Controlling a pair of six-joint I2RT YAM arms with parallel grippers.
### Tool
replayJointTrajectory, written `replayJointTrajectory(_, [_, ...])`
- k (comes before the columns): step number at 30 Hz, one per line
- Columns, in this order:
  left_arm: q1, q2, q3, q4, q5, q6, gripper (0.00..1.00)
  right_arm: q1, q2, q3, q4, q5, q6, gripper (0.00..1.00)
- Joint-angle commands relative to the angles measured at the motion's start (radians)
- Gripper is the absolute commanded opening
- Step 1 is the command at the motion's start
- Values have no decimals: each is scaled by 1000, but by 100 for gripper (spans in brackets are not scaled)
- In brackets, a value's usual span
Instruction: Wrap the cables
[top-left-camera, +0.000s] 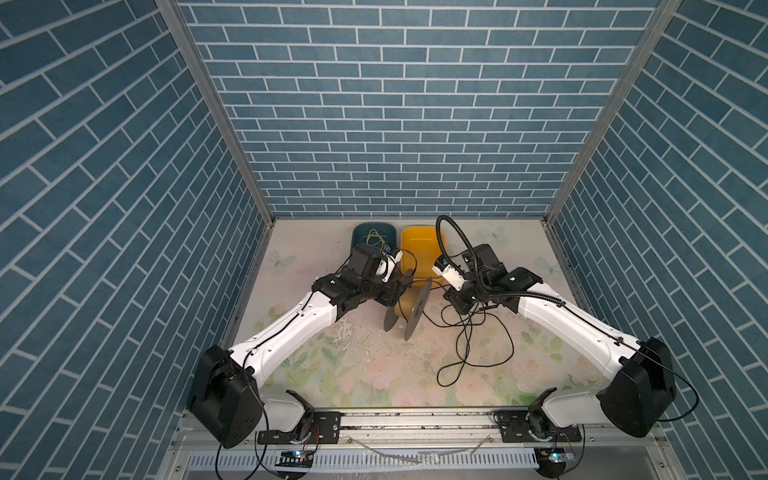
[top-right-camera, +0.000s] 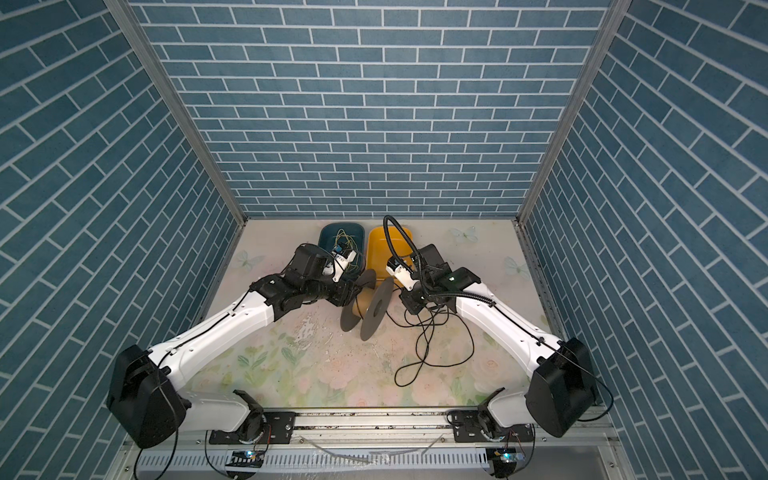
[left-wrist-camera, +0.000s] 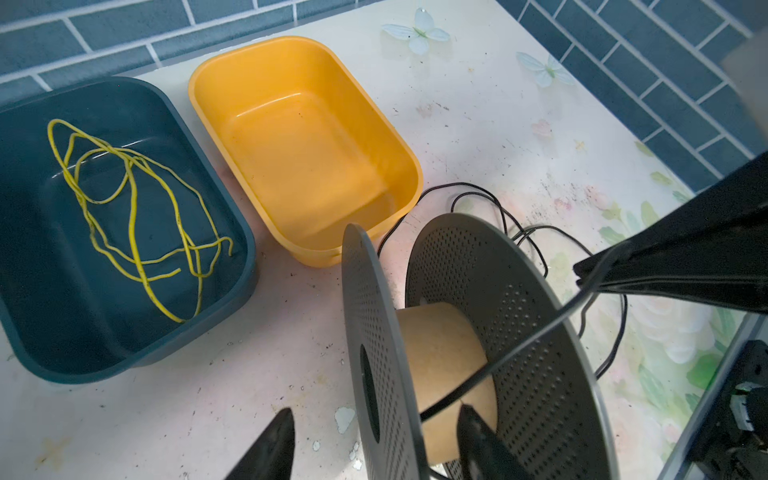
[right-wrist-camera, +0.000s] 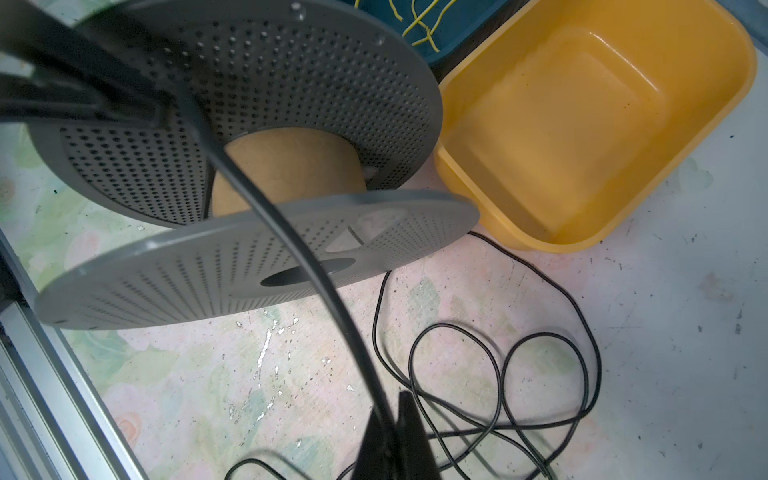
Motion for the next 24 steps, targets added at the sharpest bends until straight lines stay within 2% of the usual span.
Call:
replayJointTrajectory(1, [-4, 4, -23, 24, 8, -7, 57, 7, 12, 62, 4, -2, -57, 0])
replayJointTrajectory(7, [-14, 9, -29, 31, 6, 0, 55, 7, 26, 82, 8, -8, -68, 0])
replayJointTrajectory(10, [-23, 10, -35, 33, 3, 3, 62, 11, 31, 94, 10, -14, -74, 0])
replayJointTrajectory(12, [-23, 17, -41, 39, 1, 0, 62, 11, 34, 100, 10, -16, -78, 0])
replayJointTrajectory(24, [-29, 82, -34, 109, -28, -43, 41, 18, 60, 106, 18, -22, -91, 0])
